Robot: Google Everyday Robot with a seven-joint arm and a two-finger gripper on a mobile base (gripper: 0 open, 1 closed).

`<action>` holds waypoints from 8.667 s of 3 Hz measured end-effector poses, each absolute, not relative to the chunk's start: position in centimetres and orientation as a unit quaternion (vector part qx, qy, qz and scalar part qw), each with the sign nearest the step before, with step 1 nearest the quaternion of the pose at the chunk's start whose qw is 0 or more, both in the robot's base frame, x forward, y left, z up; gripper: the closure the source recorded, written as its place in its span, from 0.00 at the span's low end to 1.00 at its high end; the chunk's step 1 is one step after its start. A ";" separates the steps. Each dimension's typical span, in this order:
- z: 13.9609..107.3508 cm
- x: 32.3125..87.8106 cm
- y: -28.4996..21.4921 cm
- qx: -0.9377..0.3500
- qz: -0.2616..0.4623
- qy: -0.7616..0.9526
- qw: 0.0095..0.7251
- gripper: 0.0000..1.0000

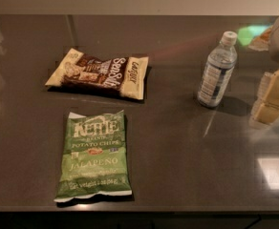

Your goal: Move blue plastic bottle near green jalapeno chip bag

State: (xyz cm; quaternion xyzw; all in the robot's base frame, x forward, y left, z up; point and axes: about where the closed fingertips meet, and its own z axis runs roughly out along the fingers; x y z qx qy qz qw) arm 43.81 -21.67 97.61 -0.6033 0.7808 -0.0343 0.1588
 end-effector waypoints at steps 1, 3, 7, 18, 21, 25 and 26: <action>97.7 43.8 -21.7 -0.603 -0.035 0.781 0.160 0.00; 98.0 47.1 -22.4 -0.587 -0.029 0.784 0.199 0.00; 96.2 54.9 -23.1 -0.540 0.071 0.793 0.273 0.00; 97.2 45.6 -7.6 -0.595 0.272 0.706 0.269 1.00; 95.4 43.1 -5.0 -0.613 0.266 0.697 0.261 0.82; 95.0 42.2 -4.8 -0.614 0.263 0.696 0.265 0.00; 95.0 42.2 -4.8 -0.614 0.263 0.696 0.265 0.00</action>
Offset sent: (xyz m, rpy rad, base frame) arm 0.0253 -0.0040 -0.0009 0.0832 -0.0239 -0.0081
